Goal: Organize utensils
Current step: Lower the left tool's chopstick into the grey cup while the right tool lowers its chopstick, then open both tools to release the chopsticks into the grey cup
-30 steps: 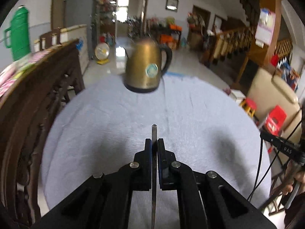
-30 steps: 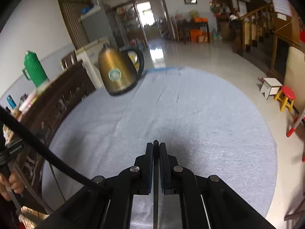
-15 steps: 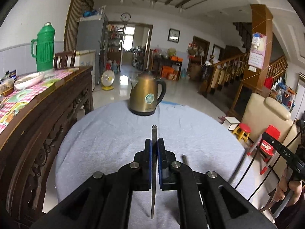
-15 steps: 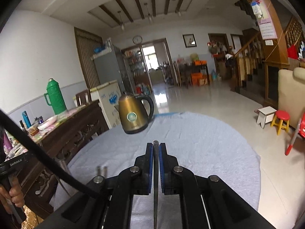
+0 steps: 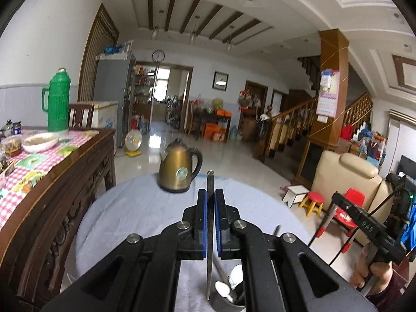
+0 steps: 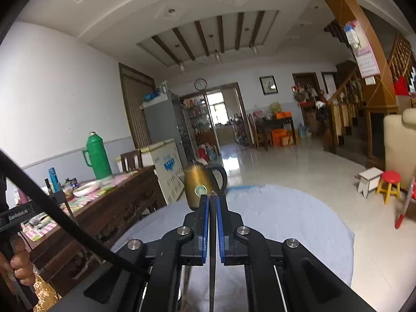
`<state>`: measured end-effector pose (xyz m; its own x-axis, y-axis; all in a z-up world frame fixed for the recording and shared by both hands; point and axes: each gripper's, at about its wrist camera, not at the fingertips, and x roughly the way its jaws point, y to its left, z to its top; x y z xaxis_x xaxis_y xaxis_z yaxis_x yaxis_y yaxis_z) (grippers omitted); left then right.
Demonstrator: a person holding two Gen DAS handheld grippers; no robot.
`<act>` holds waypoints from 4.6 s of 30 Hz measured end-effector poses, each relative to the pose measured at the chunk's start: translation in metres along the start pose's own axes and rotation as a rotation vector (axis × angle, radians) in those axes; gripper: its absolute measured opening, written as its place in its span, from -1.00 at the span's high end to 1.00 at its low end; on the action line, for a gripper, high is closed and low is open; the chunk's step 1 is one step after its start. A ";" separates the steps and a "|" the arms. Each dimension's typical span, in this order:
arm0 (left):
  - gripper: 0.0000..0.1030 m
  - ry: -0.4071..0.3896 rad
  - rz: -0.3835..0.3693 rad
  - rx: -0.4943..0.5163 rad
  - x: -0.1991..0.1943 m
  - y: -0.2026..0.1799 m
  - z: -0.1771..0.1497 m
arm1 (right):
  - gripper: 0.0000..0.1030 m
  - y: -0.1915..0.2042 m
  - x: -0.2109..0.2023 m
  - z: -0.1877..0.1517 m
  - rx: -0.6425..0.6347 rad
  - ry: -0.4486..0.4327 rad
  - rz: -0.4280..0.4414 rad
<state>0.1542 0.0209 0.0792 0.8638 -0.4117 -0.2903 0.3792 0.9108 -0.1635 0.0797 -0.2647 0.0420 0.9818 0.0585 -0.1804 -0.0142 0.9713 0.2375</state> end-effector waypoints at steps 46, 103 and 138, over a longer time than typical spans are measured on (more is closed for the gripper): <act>0.90 -0.007 0.005 -0.007 0.014 -0.044 -0.044 | 0.87 0.059 0.013 -0.032 0.008 0.008 0.081; 0.90 0.161 0.044 -0.029 0.045 -0.041 -0.066 | 0.87 0.051 0.041 -0.046 0.098 0.090 0.068; -0.29 0.208 0.092 0.003 0.041 -0.043 -0.072 | 0.53 0.037 0.059 -0.071 0.202 0.198 0.050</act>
<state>0.1492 -0.0373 0.0063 0.8080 -0.3241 -0.4920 0.3030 0.9448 -0.1247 0.1238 -0.2084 -0.0278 0.9247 0.1683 -0.3415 -0.0042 0.9015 0.4328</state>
